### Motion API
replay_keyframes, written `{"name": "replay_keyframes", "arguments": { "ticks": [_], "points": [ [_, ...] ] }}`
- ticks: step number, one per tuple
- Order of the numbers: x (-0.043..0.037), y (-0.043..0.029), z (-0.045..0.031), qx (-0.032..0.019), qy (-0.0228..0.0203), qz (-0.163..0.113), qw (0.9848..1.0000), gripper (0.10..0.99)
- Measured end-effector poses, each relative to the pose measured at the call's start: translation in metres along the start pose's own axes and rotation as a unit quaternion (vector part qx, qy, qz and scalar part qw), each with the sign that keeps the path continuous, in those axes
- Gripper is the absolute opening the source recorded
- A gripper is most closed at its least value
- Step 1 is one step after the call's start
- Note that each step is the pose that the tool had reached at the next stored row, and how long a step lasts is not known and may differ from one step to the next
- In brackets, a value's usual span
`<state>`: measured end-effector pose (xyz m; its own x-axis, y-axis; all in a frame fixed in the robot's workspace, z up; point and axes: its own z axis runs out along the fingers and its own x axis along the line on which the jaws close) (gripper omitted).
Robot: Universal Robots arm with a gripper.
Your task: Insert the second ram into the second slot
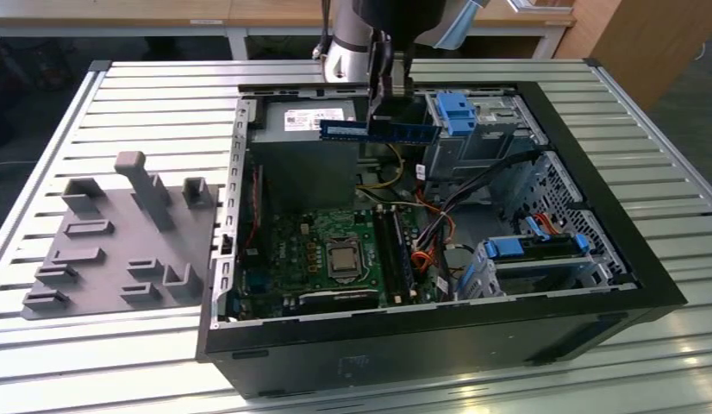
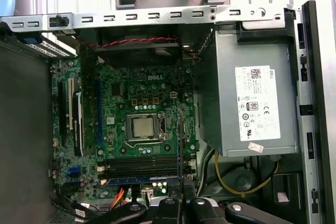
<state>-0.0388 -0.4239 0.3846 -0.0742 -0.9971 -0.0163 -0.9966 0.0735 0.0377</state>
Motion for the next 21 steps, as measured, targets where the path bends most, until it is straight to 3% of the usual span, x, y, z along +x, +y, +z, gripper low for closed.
{"name": "replay_keyframes", "arguments": {
  "ticks": [21],
  "points": [
    [0.0013, -0.0001, 0.0002, 0.0003, -0.0001, 0.019, 0.9998, 0.133]
  ]
}}
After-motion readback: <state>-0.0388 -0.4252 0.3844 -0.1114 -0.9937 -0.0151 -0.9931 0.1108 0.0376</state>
